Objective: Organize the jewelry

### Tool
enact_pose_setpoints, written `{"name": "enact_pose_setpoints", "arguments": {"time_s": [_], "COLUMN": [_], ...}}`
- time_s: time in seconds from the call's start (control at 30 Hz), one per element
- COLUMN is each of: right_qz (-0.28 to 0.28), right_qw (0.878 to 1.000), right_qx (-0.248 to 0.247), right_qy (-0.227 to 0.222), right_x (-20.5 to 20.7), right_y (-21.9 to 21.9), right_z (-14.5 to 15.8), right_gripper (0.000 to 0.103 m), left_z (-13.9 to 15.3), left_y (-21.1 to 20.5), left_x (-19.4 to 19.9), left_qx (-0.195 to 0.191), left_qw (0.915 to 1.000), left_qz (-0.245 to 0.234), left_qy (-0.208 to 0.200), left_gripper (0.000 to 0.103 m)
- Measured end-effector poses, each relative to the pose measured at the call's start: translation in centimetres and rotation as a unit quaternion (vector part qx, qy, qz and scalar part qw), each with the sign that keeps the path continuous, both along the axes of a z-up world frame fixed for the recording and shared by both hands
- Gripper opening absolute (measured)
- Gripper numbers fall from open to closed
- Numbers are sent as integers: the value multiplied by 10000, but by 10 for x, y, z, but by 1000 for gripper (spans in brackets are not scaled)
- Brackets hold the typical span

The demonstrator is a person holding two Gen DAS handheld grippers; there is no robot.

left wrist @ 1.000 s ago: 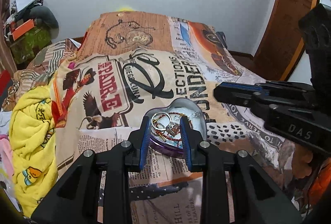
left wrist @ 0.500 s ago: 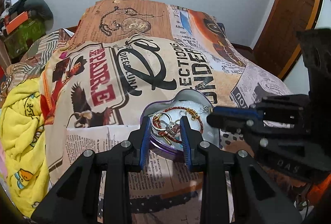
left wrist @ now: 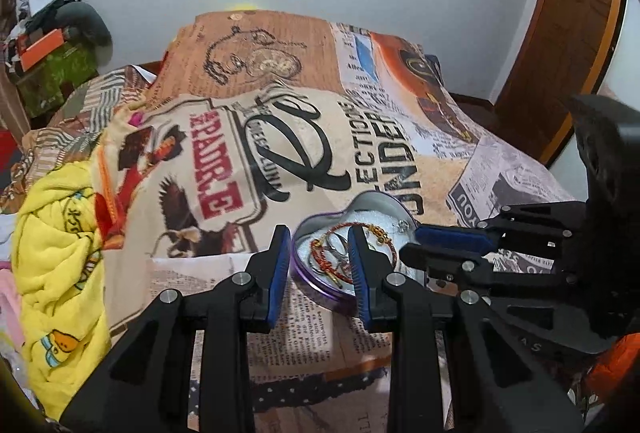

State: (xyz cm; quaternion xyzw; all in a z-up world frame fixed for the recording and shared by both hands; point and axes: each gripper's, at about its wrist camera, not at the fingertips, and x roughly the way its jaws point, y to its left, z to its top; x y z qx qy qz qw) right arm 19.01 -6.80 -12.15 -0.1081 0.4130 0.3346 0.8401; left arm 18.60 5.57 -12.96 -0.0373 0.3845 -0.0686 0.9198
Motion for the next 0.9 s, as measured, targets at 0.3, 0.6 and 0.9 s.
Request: {"name": "enact_pose_setpoints", "arguments": {"time_s": [0.3, 0.6, 0.9], "right_qz": [-202, -522, -957], "right_qw": [9992, 9927, 9618], "right_qx": [50, 468, 1256], "right_qy": [-329, -978, -2235], "right_x": [-9, -43, -120], "right_y": [-7, -31, -68], "right_z": [23, 86, 179], "right_gripper": [40, 40, 40], "left_z": [28, 85, 161], "left_y": [10, 0, -23], "left_x": [-22, -66, -146], "left_qx": [35, 142, 246], "left_qw": [9992, 9941, 9708], "left_qz": [292, 409, 544], "left_qy": [-281, -992, -2322], "left_gripper": [31, 31, 48]}}
